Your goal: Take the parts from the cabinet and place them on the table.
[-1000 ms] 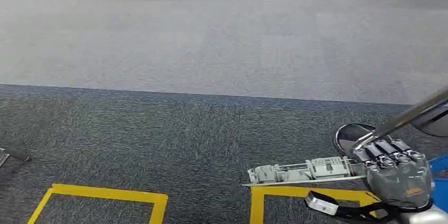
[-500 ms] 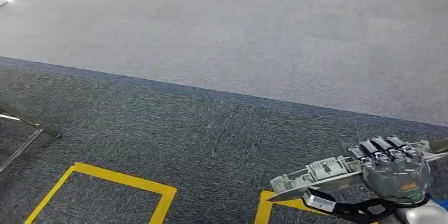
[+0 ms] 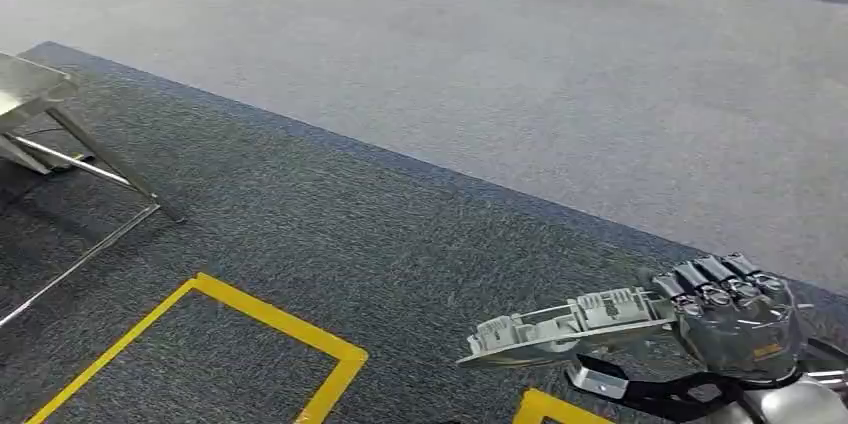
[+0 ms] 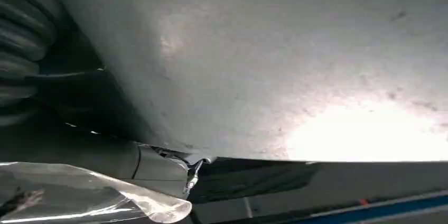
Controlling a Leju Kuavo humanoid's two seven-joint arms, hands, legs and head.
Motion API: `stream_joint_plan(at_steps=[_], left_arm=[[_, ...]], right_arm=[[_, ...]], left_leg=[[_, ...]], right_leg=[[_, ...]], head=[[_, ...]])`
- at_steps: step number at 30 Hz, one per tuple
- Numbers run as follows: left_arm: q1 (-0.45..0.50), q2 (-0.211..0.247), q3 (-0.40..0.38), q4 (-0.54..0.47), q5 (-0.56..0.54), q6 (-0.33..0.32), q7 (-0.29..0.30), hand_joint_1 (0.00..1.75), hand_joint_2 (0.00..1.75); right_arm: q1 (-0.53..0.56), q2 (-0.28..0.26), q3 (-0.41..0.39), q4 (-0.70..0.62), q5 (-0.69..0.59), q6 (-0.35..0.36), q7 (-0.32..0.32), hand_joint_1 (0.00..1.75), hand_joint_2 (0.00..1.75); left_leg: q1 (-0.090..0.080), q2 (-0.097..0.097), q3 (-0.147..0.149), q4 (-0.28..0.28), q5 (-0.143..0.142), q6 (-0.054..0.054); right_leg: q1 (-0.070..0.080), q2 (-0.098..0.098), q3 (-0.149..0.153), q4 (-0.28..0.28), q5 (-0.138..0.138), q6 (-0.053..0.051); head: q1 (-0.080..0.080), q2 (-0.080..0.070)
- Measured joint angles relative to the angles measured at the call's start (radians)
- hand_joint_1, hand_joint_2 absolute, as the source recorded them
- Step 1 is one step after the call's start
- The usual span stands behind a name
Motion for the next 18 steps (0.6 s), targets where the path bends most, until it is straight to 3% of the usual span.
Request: stream_joint_plan(at_steps=[1, 2, 3, 4, 6, 7, 8, 9, 10, 11, 12, 13, 14, 15, 16, 17, 18], left_arm=[[0.000, -0.001, 0.002, 0.000, 0.000, 0.000, -0.001, 0.00, 0.00], [-0.001, -0.001, 0.004, 0.000, 0.000, 0.000, -0.002, 0.00, 0.00], [-0.002, 0.002, 0.005, 0.000, 0.000, 0.000, -0.003, 0.00, 0.00], [-0.004, 0.002, 0.006, 0.000, 0.000, 0.000, -0.003, 0.00, 0.00], [-0.003, 0.002, 0.007, 0.000, -0.002, 0.001, -0.006, 0.00, 0.00], [-0.001, 0.002, 0.009, 0.000, -0.003, 0.001, -0.005, 0.00, 0.00], [0.000, 0.004, 0.011, 0.000, -0.005, 0.002, -0.005, 0.00, 0.00], [0.001, -0.003, 0.011, 0.000, -0.008, 0.002, -0.006, 0.00, 0.00], [-0.004, 0.002, 0.012, 0.000, -0.009, 0.003, -0.005, 0.00, 0.00], [-0.007, 0.002, 0.012, 0.000, -0.009, 0.003, -0.004, 0.00, 0.00], [-0.010, 0.001, 0.012, 0.000, -0.011, 0.005, -0.002, 0.00, 0.00], [-0.009, 0.000, 0.012, 0.000, -0.012, 0.006, 0.002, 0.00, 0.00], [-0.007, -0.002, 0.012, 0.000, -0.015, 0.007, 0.003, 0.00, 0.00], [-0.004, -0.003, 0.012, 0.000, -0.018, 0.008, 0.005, 0.00, 0.00], [-0.002, -0.003, 0.012, 0.000, -0.019, 0.009, 0.005, 0.00, 0.00], [-0.002, -0.004, 0.012, 0.000, -0.020, 0.011, 0.006, 0.00, 0.00], [-0.002, -0.003, 0.012, 0.000, -0.021, 0.012, 0.008, 0.00, 0.00]], right_arm=[[-0.005, -0.002, 0.001, 0.001, -0.002, 0.000, 0.002, 1.75, 1.75], [-0.011, -0.005, 0.003, 0.003, -0.003, 0.000, 0.002, 1.75, 1.75], [-0.017, -0.006, 0.006, 0.008, -0.005, 0.000, 0.002, 1.75, 1.75], [-0.019, -0.007, 0.008, 0.008, -0.010, 0.000, 0.003, 1.75, 1.75], [-0.029, -0.013, 0.009, 0.017, -0.018, 0.000, 0.001, 1.75, 1.75], [-0.036, -0.016, 0.009, 0.020, -0.023, 0.000, -0.001, 1.75, 1.75], [-0.043, -0.016, 0.008, 0.023, -0.027, 0.000, -0.002, 1.75, 1.75], [-0.048, -0.018, 0.008, 0.026, -0.028, 0.000, -0.004, 1.75, 1.75], [-0.048, -0.021, 0.008, 0.027, -0.032, 0.000, -0.005, 1.75, 1.75], [-0.048, -0.021, 0.008, 0.028, -0.033, 0.000, -0.007, 1.75, 1.75], [-0.047, -0.021, 0.008, 0.029, -0.034, 0.000, -0.011, 1.75, 1.75], [-0.047, -0.021, 0.008, 0.030, -0.036, 0.000, -0.013, 1.75, 1.75], [-0.046, -0.021, 0.008, 0.031, -0.037, 0.000, -0.015, 1.75, 1.75], [-0.046, -0.021, 0.007, 0.032, -0.040, 0.000, -0.019, 1.75, 1.75], [-0.046, -0.021, 0.006, 0.032, -0.041, 0.000, -0.019, 1.75, 1.75], [-0.046, -0.021, 0.005, 0.032, -0.043, 0.000, -0.021, 1.75, 1.75], [-0.045, -0.021, 0.005, 0.032, -0.044, 0.000, -0.022, 1.75, 1.75]], left_leg=[[0.005, -0.018, 0.005, 0.009, -0.009, -0.007], [0.010, -0.031, 0.006, 0.022, -0.019, -0.014], [0.008, -0.042, -0.002, 0.032, -0.029, -0.024], [0.009, -0.055, -0.013, 0.052, -0.038, -0.028], [0.013, -0.075, -0.022, 0.039, -0.031, -0.034], [0.013, -0.083, -0.022, 0.040, -0.030, -0.037], [0.010, -0.076, -0.022, 0.047, -0.033, -0.041], [0.007, -0.022, -0.028, 0.068, -0.043, -0.052], [0.015, 0.010, -0.054, 0.119, -0.069, -0.060], [0.019, 0.026, -0.084, 0.175, -0.094, -0.065], [0.024, 0.038, -0.136, 0.266, -0.127, -0.070], [0.027, 0.040, -0.166, 0.313, -0.134, -0.072], [0.030, 0.041, -0.182, 0.325, -0.119, -0.073], [0.031, 0.042, -0.178, 0.301, -0.090, -0.071], [0.030, 0.045, -0.154, 0.242, -0.039, -0.066], [0.027, 0.062, -0.116, 0.148, 0.023, -0.055], [0.017, 0.106, -0.089, 0.074, 0.053, -0.042]], right_leg=[[-0.004, 0.008, 0.030, -0.087, 0.066, 0.006], [-0.011, 0.034, 0.057, -0.169, 0.114, 0.013], [-0.012, 0.080, 0.065, -0.173, 0.084, 0.015], [-0.016, 0.081, 0.091, -0.206, 0.072, 0.002], [-0.007, 0.060, 0.086, -0.198, 0.070, -0.017], [-0.011, 0.051, 0.088, -0.201, 0.073, -0.024], [-0.018, 0.037, 0.093, -0.207, 0.073, -0.027], [-0.017, 0.029, 0.101, -0.210, 0.070, -0.031], [-0.016, 0.012, 0.110, -0.213, 0.067, -0.037], [-0.014, 0.002, 0.115, -0.214, 0.064, -0.037], [-0.013, -0.016, 0.120, -0.214, 0.058, -0.037], [-0.013, -0.028, 0.124, -0.214, 0.053, -0.036], [-0.013, -0.041, 0.132, -0.214, 0.046, -0.035], [-0.012, -0.052, 0.140, -0.214, 0.039, -0.033], [-0.011, -0.063, 0.150, -0.215, 0.033, -0.032], [-0.008, -0.074, 0.163, -0.217, 0.026, -0.032], [-0.008, -0.083, 0.167, -0.222, 0.021, -0.031]], head=[[0.000, 0.000], [0.001, 0.000], [0.003, 0.000], [0.003, 0.000], [0.003, 0.000], [0.004, 0.000], [0.008, 0.000], [-0.001, 0.000], [-0.009, 0.000], [-0.008, 0.000], [-0.009, 0.000], [-0.009, 0.000], [-0.009, 0.000], [-0.009, 0.000], [-0.009, 0.000], [-0.010, 0.000], [-0.009, 0.000]])
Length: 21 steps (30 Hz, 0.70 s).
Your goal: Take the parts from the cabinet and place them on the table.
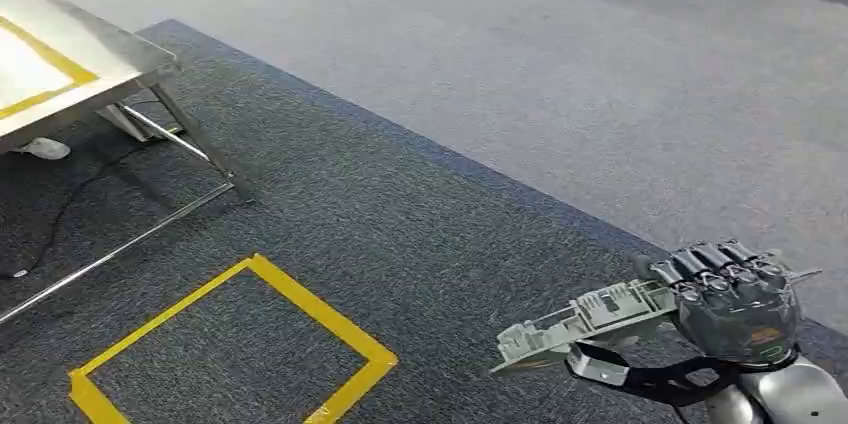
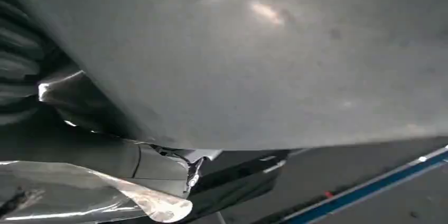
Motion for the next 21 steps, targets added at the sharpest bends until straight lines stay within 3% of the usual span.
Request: stream_joint_plan(at_steps=[1, 2, 7, 8, 9, 10, 12, 13, 14, 16, 17, 18, 19, 21], left_arm=[[-0.003, 0.000, 0.000, 0.000, 0.000, 0.001, 0.001, 0.00, 0.00], [-0.006, -0.001, 0.000, 0.000, 0.000, 0.002, 0.000, 0.00, 0.00], [-0.007, -0.001, 0.000, 0.000, 0.000, 0.002, 0.000, 0.00, 0.00], [-0.007, -0.001, 0.000, 0.000, -0.001, 0.002, 0.001, 0.00, 0.00], [-0.004, -0.001, 0.000, 0.000, -0.001, 0.003, 0.002, 0.00, 0.00], [-0.009, -0.003, 0.001, 0.000, -0.002, 0.005, 0.003, 0.00, 0.00], [-0.014, -0.003, 0.001, 0.000, -0.003, 0.007, 0.002, 0.00, 0.00], [-0.014, -0.003, 0.001, 0.000, -0.006, 0.010, -0.002, 0.00, 0.00], [-0.012, -0.003, 0.001, 0.000, -0.011, 0.014, -0.006, 0.00, 0.00], [-0.012, -0.004, 0.002, 0.000, -0.013, 0.019, -0.007, 0.00, 0.00], [-0.013, -0.005, 0.002, 0.000, -0.014, 0.021, -0.009, 0.00, 0.00], [-0.015, -0.004, 0.003, 0.000, -0.014, 0.022, -0.010, 0.00, 0.00], [-0.018, -0.003, 0.005, 0.000, -0.014, 0.023, -0.011, 0.00, 0.00], [-0.016, -0.003, 0.010, 0.000, -0.014, 0.025, -0.012, 0.00, 0.00]], right_arm=[[0.002, 0.000, -0.001, 0.000, -0.001, 0.000, -0.001, 1.75, 1.75], [0.002, 0.000, -0.003, 0.000, -0.002, 0.000, -0.001, 1.75, 1.75], [0.002, 0.000, -0.003, 0.000, -0.002, 0.000, -0.002, 1.75, 1.75], [0.002, 0.000, -0.005, 0.001, -0.002, 0.000, -0.002, 1.75, 1.75], [0.001, 0.000, -0.006, 0.000, -0.001, 0.000, -0.007, 1.75, 1.75], [-0.001, 0.000, -0.007, 0.000, -0.003, 0.000, -0.008, 1.75, 1.75], [0.007, 0.000, -0.009, 0.002, -0.003, 0.000, -0.009, 1.75, 1.75], [0.007, 0.000, -0.009, 0.004, -0.003, 0.000, -0.014, 1.75, 1.75], [0.007, 0.000, -0.010, 0.005, -0.004, 0.000, -0.016, 1.75, 1.75], [0.003, 0.000, -0.011, 0.005, -0.009, 0.000, -0.026, 1.75, 1.75], [0.000, 0.000, -0.012, 0.005, -0.010, 0.000, -0.028, 1.75, 1.75], [-0.005, 0.000, -0.012, 0.006, -0.011, 0.000, -0.031, 1.75, 1.75], [-0.004, 0.000, -0.013, 0.004, -0.015, 0.000, -0.031, 1.75, 1.75], [-0.004, 0.000, -0.014, 0.005, -0.016, 0.000, -0.032, 1.75, 1.75]], left_leg=[[-0.010, 0.025, 0.011, -0.001, -0.024, 0.002], [-0.016, 0.022, 0.020, -0.027, -0.029, 0.010], [-0.016, 0.021, 0.018, -0.027, -0.033, 0.011], [-0.016, 0.019, 0.015, -0.022, -0.034, 0.010], [-0.018, -0.010, 0.027, -0.043, -0.037, 0.018], [-0.005, -0.044, 0.052, -0.064, -0.033, 0.028], [-0.007, -0.071, 0.056, -0.064, -0.038, 0.033], [-0.008, -0.086, 0.059, -0.063, -0.041, 0.034], [-0.008, -0.102, 0.065, -0.063, -0.044, 0.033], [-0.007, -0.133, 0.079, -0.060, -0.052, 0.030], [-0.007, -0.147, 0.082, -0.055, -0.059, 0.026], [-0.010, -0.158, 0.076, -0.050, -0.064, 0.020], [-0.007, -0.174, 0.067, -0.040, -0.067, 0.015], [0.003, -0.196, 0.061, -0.050, -0.061, 0.003]], right_leg=[[0.006, -0.011, 0.009, -0.004, -0.004, 0.006], [0.006, -0.018, 0.011, -0.007, -0.006, 0.011], [0.006, -0.021, 0.011, -0.007, -0.006, 0.012], [0.007, -0.028, 0.013, -0.009, -0.007, 0.014], [0.008, -0.054, 0.038, -0.027, -0.014, 0.028], [0.001, 0.067, -0.028, 0.099, -0.075, 0.028], [0.003, 0.081, -0.128, 0.248, -0.114, 0.030], [0.006, 0.082, -0.163, 0.279, -0.102, 0.032], [0.007, 0.082, -0.169, 0.255, -0.063, 0.031], [0.007, 0.095, -0.124, 0.117, 0.046, 0.027], [0.004, 0.131, -0.094, 0.027, 0.094, 0.025], [-0.003, 0.181, -0.087, 0.018, 0.071, 0.022], [-0.004, 0.179, -0.069, -0.005, 0.065, 0.019], [0.006, 0.157, -0.067, -0.002, 0.063, 0.008]], head=[[0.001, 0.000], [-0.003, 0.000], [-0.003, 0.000], [-0.001, 0.000], [-0.003, 0.000], [0.007, 0.000], [0.012, 0.000], [0.013, 0.000], [0.013, 0.000], [0.013, 0.000], [0.014, 0.000], [0.013, 0.000], [0.009, 0.000], [0.012, 0.000]])
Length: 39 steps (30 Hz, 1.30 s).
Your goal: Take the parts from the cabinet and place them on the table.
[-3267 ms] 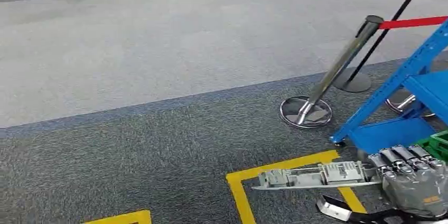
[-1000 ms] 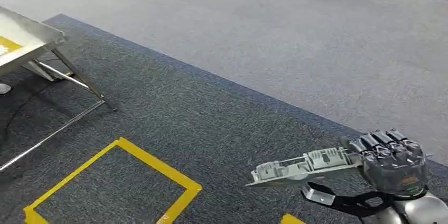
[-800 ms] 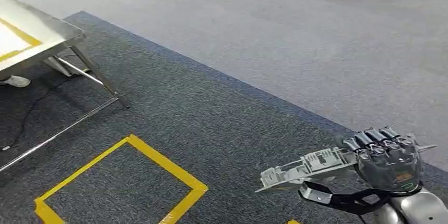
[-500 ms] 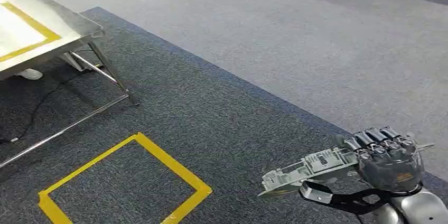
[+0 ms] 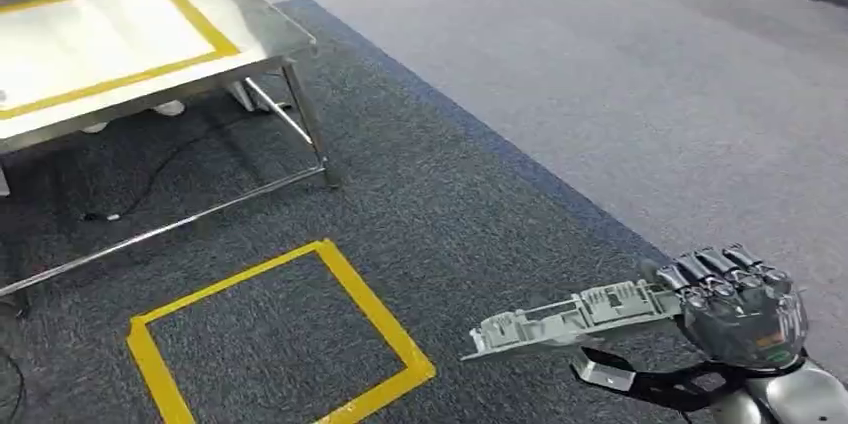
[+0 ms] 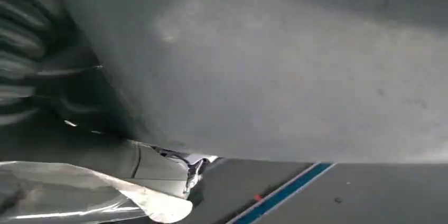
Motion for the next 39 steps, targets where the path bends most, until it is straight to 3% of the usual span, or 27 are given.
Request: stream_joint_plan(at_steps=[1, 2, 3, 4, 5, 7, 8, 9, 11, 12, 13, 17, 19, 20, 22, 23, 24, 26, 27, 29, 31, 32, 33, 35, 37, 38, 39], left_arm=[[0.002, 0.000, 0.002, 0.000, 0.000, 0.001, 0.000, 0.00, 0.00], [0.004, 0.003, 0.003, 0.000, -0.001, 0.001, 0.000, 0.00, 0.00], [0.003, 0.000, 0.004, 0.000, -0.004, 0.003, 0.000, 0.00, 0.00], [-0.001, 0.000, 0.005, 0.000, -0.006, 0.003, 0.000, 0.00, 0.00], [-0.003, 0.000, 0.005, 0.000, -0.006, 0.004, 0.000, 0.00, 0.00], [0.001, -0.001, 0.006, 0.000, -0.007, 0.005, 0.003, 0.00, 0.00], [0.004, -0.001, 0.006, 0.000, -0.008, 0.006, 0.005, 0.00, 0.00], [0.007, -0.001, 0.007, 0.000, -0.008, 0.007, 0.006, 0.00, 0.00], [0.009, 0.000, 0.008, 0.000, -0.010, 0.008, 0.006, 0.00, 0.00], [0.008, 0.000, 0.008, 0.000, -0.010, 0.009, 0.006, 0.00, 0.00], [0.005, 0.000, 0.008, 0.000, -0.010, 0.009, 0.007, 0.00, 0.00], [0.008, 0.000, 0.010, 0.000, -0.011, 0.010, 0.008, 0.00, 0.00], [0.007, -0.003, 0.011, 0.000, -0.013, 0.010, 0.008, 0.00, 0.00], [0.000, -0.002, 0.013, 0.000, -0.015, 0.010, 0.008, 0.00, 0.00], [-0.004, -0.004, 0.013, 0.000, -0.017, 0.009, 0.008, 0.00, 0.00], [-0.004, -0.005, 0.013, 0.000, -0.018, 0.009, 0.008, 0.00, 0.00], [-0.002, -0.006, 0.013, 0.000, -0.018, 0.009, 0.008, 0.00, 0.00], [-0.002, -0.006, 0.014, 0.000, -0.018, 0.008, 0.009, 0.00, 0.00], [-0.002, -0.006, 0.015, 0.000, -0.019, 0.008, 0.009, 0.00, 0.00], [-0.003, -0.005, 0.016, 0.000, -0.022, 0.008, 0.010, 0.00, 0.00], [0.004, -0.005, 0.016, 0.000, -0.027, 0.007, 0.010, 0.00, 0.00], [0.003, -0.003, 0.017, 0.000, -0.028, 0.007, 0.010, 0.00, 0.00], [0.003, -0.002, 0.018, 0.000, -0.028, 0.007, 0.009, 0.00, 0.00], [-0.005, -0.004, 0.019, 0.000, -0.029, 0.006, 0.009, 0.00, 0.00], [-0.008, -0.005, 0.021, 0.000, -0.029, 0.006, 0.009, 0.00, 0.00], [-0.007, -0.005, 0.022, 0.000, -0.029, 0.005, 0.009, 0.00, 0.00], [-0.006, -0.005, 0.022, 0.000, -0.029, 0.005, 0.009, 0.00, 0.00]], right_arm=[[-0.002, 0.000, 0.000, 0.000, -0.001, 0.000, 0.000, 1.75, 1.75], [-0.007, 0.000, 0.000, 0.000, 0.000, 0.000, 0.001, 1.75, 1.75], [-0.005, 0.000, 0.000, 0.000, 0.001, 0.000, 0.002, 1.75, 1.75], [-0.003, 0.000, -0.001, -0.001, 0.001, 0.000, 0.004, 1.75, 1.75], [-0.001, 0.000, -0.001, -0.001, 0.003, 0.000, 0.004, 1.75, 1.75], [0.002, 0.000, -0.001, -0.001, 0.006, 0.000, 0.006, 1.75, 1.75], [0.002, 0.000, -0.001, -0.001, 0.007, 0.000, 0.006, 1.75, 1.75], [0.003, 0.000, -0.001, -0.001, 0.007, 0.000, 0.006, 1.75, 1.75], [0.003, 0.000, -0.002, -0.001, 0.008, 0.000, 0.007, 1.75, 1.75], [0.002, 0.000, -0.002, -0.001, 0.008, 0.000, 0.007, 1.75, 1.75], [0.003, 0.000, -0.002, -0.001, 0.008, 0.000, 0.008, 1.75, 1.75], [-0.001, 0.000, -0.001, -0.001, 0.006, 0.000, 0.008, 1.75, 1.75], [-0.004, 0.000, 0.000, 0.000, 0.003, 0.000, 0.009, 1.75, 1.75], [-0.004, 0.000, 0.000, 0.000, 0.003, 0.000, 0.009, 1.75, 1.75], [0.001, -0.002, 0.000, 0.003, 0.000, 0.000, 0.009, 1.75, 1.75], [0.001, -0.002, 0.000, 0.005, -0.003, 0.000, 0.009, 1.75, 1.75], [0.001, -0.002, 0.000, 0.007, -0.006, 0.000, 0.010, 1.75, 1.75], [0.001, -0.003, 0.000, 0.008, -0.014, 0.000, 0.011, 1.75, 1.75], [0.000, -0.003, 0.001, 0.008, -0.024, 0.000, 0.011, 1.75, 1.75], [-0.005, -0.003, 0.002, 0.010, -0.040, 0.000, 0.011, 1.75, 1.75], [-0.007, -0.003, 0.003, 0.011, -0.067, 0.000, 0.003, 1.75, 1.75], [-0.008, -0.003, 0.003, 0.011, -0.074, 0.000, 0.002, 1.75, 1.75], [-0.010, -0.003, 0.003, 0.011, -0.076, 0.000, 0.001, 1.75, 1.75], [-0.008, -0.003, 0.003, 0.012, -0.077, 0.000, -0.001, 1.75, 1.75], [-0.007, -0.003, 0.003, 0.014, -0.077, 0.000, -0.002, 1.75, 1.75], [-0.006, -0.003, 0.003, 0.015, -0.077, 0.000, -0.002, 1.75, 1.75], [-0.004, -0.003, 0.003, 0.016, -0.077, 0.000, -0.003, 1.75, 1.75]], left_leg=[[-0.001, -0.010, 0.000, 0.001, -0.002, -0.005], [-0.006, 0.023, 0.004, 0.010, -0.008, -0.009], [-0.010, 0.080, -0.010, 0.041, -0.026, -0.019], [-0.004, 0.111, -0.042, 0.102, -0.056, -0.027], [0.002, 0.125, -0.088, 0.186, -0.092, -0.033], [0.013, 0.130, -0.159, 0.304, -0.116, -0.042], [0.018, 0.131, -0.162, 0.297, -0.093, -0.045], [0.020, 0.133, -0.142, 0.243, -0.046, -0.045], [0.019, 0.157, -0.078, 0.095, 0.043, -0.039], [0.008, 0.214, -0.042, 0.029, 0.053, -0.031], [-0.004, 0.223, -0.037, 0.008, 0.039, -0.022], [0.002, 0.178, -0.028, -0.002, 0.034, 0.001], [0.008, 0.161, -0.018, -0.012, 0.034, 0.010], [0.008, 0.145, -0.018, -0.012, 0.032, 0.016], [0.004, 0.118, -0.016, -0.011, 0.027, 0.022], [0.003, 0.100, -0.010, -0.011, 0.023, 0.023], [0.003, 0.086, -0.004, -0.011, 0.019, 0.022], [0.004, 0.059, 0.015, -0.009, 0.007, 0.018], [0.004, 0.054, 0.019, -0.006, -0.001, 0.013], [-0.002, 0.036, 0.013, 0.009, -0.010, 0.004], [0.003, 0.036, 0.010, 0.002, -0.007, -0.006], [0.002, 0.034, 0.011, 0.006, -0.014, -0.010], [-0.001, 0.075, 0.010, 0.019, -0.024, -0.017], [0.006, 0.123, -0.044, 0.133, -0.080, -0.032], [0.014, 0.129, -0.121, 0.275, -0.129, -0.038], [0.017, 0.129, -0.142, 0.305, -0.126, -0.040], [0.018, 0.129, -0.135, 0.284, -0.094, -0.040]], right_leg=[[-0.003, -0.010, 0.005, -0.006, 0.001, -0.005], [-0.011, -0.028, 0.017, -0.016, 0.002, -0.010], [-0.011, -0.042, 0.026, -0.019, -0.003, -0.017], [-0.010, -0.058, 0.033, -0.020, -0.007, -0.020], [-0.009, -0.075, 0.039, -0.020, -0.012, -0.021], [-0.010, -0.105, 0.049, -0.020, -0.024, -0.020], [-0.010, -0.117, 0.056, -0.020, -0.030, -0.018], [-0.011, -0.131, 0.066, -0.020, -0.037, -0.015], [-0.011, -0.150, 0.086, -0.021, -0.050, -0.007], [-0.010, -0.164, 0.084, -0.024, -0.059, -0.002], [-0.002, -0.171, 0.090, -0.024, -0.067, 0.006], [-0.002, -0.214, 0.133, -0.051, -0.081, 0.028], [-0.004, -0.125, 0.103, 0.008, -0.110, 0.028], [-0.003, -0.091, 0.044, 0.107, -0.150, 0.026], [-0.002, -0.075, -0.057, 0.256, -0.189, 0.025], [-0.001, -0.075, -0.095, 0.282, -0.167, 0.024], [-0.001, -0.075, -0.098, 0.254, -0.124, 0.023], [-0.002, -0.065, -0.053, 0.104, -0.004, 0.021], [-0.004, -0.053, -0.032, 0.027, 0.037, 0.020], [-0.005, -0.044, -0.007, -0.012, 0.009, 0.014], [0.002, -0.044, -0.008, 0.000, 0.007, 0.001], [-0.006, -0.047, -0.003, -0.006, 0.009, -0.004], [-0.006, -0.051, 0.004, -0.009, 0.008, -0.008], [-0.005, -0.063, 0.013, -0.010, 0.000, -0.020], [-0.003, -0.074, 0.019, -0.010, -0.006, -0.022], [-0.003, -0.077, 0.023, -0.010, -0.010, -0.021], [-0.003, -0.078, 0.029, -0.010, -0.014, -0.020]], head=[[-0.001, 0.000], [0.002, 0.000], [-0.013, 0.000], [-0.014, 0.000], [-0.014, 0.000], [-0.014, 0.000], [-0.015, 0.000], [-0.015, 0.000], [-0.015, 0.000], [-0.014, 0.000], [-0.018, 0.000], [-0.011, 0.000], [-0.005, 0.000], [0.001, 0.000], [0.005, 0.000], [0.008, 0.000], [0.007, 0.000], [0.008, 0.000], [0.009, 0.000], [0.013, 0.000], [0.009, 0.000], [0.008, 0.000], [0.008, 0.000], [-0.004, 0.000], [-0.005, 0.000], [-0.005, 0.000], [-0.005, 0.000]])
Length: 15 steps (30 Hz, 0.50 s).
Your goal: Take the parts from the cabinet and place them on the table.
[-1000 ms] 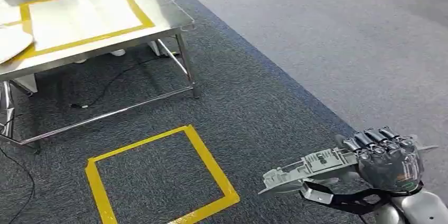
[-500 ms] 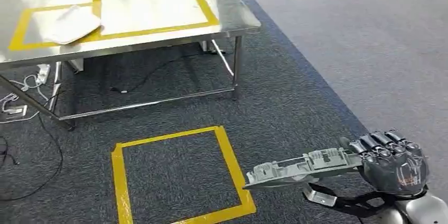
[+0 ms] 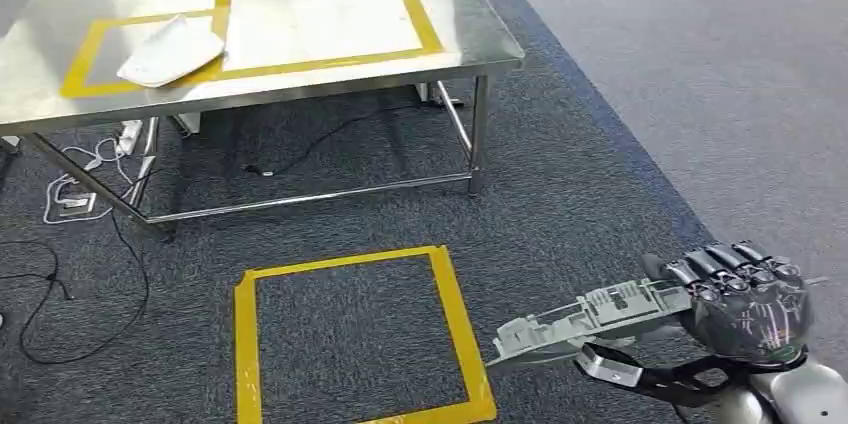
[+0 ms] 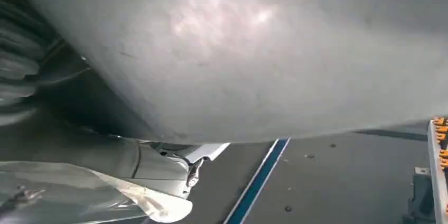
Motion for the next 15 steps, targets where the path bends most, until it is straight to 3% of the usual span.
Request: stream_joint_plan(at_steps=[1, 3, 4, 8, 9, 10, 13, 14, 15], left_arm=[[0.001, 0.000, 0.000, 0.000, 0.000, 0.000, 0.000, 0.00, 0.00], [0.000, 0.001, 0.001, 0.000, -0.002, 0.000, -0.001, 0.00, 0.00], [-0.001, 0.002, 0.001, 0.000, -0.002, -0.001, -0.002, 0.00, 0.00], [0.001, 0.001, 0.002, 0.000, -0.002, -0.002, -0.005, 0.00, 0.00], [0.002, 0.000, 0.002, 0.000, -0.002, -0.002, -0.005, 0.00, 0.00], [0.002, -0.001, 0.002, 0.000, -0.002, -0.002, -0.006, 0.00, 0.00], [-0.002, 0.000, 0.002, 0.000, -0.003, -0.002, -0.006, 0.00, 0.00], [-0.001, -0.001, 0.002, 0.000, -0.005, -0.002, -0.006, 0.00, 0.00], [0.001, -0.002, 0.003, 0.000, -0.006, -0.002, -0.006, 0.00, 0.00]], right_arm=[[0.000, 0.000, 0.000, 0.000, 0.000, 0.000, 0.000, 1.75, 1.75], [0.000, 0.000, 0.000, 0.000, 0.000, 0.000, 0.000, 1.75, 1.75], [0.001, 0.000, 0.000, 0.000, 0.000, 0.000, 0.000, 1.75, 1.75], [0.004, 0.000, 0.001, 0.000, 0.001, 0.000, 0.004, 1.75, 1.75], [0.005, 0.000, 0.001, 0.000, 0.001, 0.000, 0.004, 1.75, 1.75], [0.005, -0.001, 0.002, 0.000, 0.001, 0.000, 0.005, 1.75, 1.75], [0.009, -0.006, 0.005, 0.001, 0.002, 0.000, 0.010, 1.75, 1.75], [0.010, -0.006, 0.006, 0.002, 0.002, 0.000, 0.011, 1.75, 1.75], [0.010, -0.006, 0.008, 0.003, 0.002, 0.000, 0.011, 1.75, 1.75]], left_leg=[[0.000, 0.000, 0.021, -0.054, 0.041, 0.002], [-0.001, 0.002, 0.097, -0.227, 0.134, 0.013], [-0.007, 0.007, 0.115, -0.256, 0.111, 0.019], [-0.014, 0.006, 0.122, -0.284, 0.103, 0.036], [-0.002, 0.005, 0.139, -0.301, 0.110, 0.041], [-0.005, 0.005, 0.146, -0.307, 0.107, 0.048], [-0.010, 0.005, 0.153, -0.306, 0.097, 0.059], [-0.012, 0.004, 0.156, -0.305, 0.093, 0.061], [-0.014, 0.003, 0.161, -0.305, 0.089, 0.060]], right_leg=[[0.000, -0.001, 0.005, 0.000, -0.004, 0.001], [0.000, -0.004, 0.019, -0.002, -0.012, 0.005], [0.002, -0.006, 0.014, -0.005, -0.015, 0.011], [0.003, -0.008, 0.027, -0.019, -0.018, 0.039], [-0.002, -0.006, 0.022, -0.013, -0.025, 0.043], [0.001, -0.003, 0.012, 0.014, -0.039, 0.043], [0.003, 0.001, -0.122, 0.243, -0.129, 0.044], [0.004, 0.001, -0.159, 0.291, -0.133, 0.045], [0.005, 0.001, -0.167, 0.287, -0.108, 0.044]], head=[[-0.001, 0.000], [0.000, 0.000], [0.000, 0.000], [-0.001, 0.000], [0.001, 0.000], [0.004, 0.000], [0.010, 0.000], [0.011, 0.000], [0.010, 0.000]])
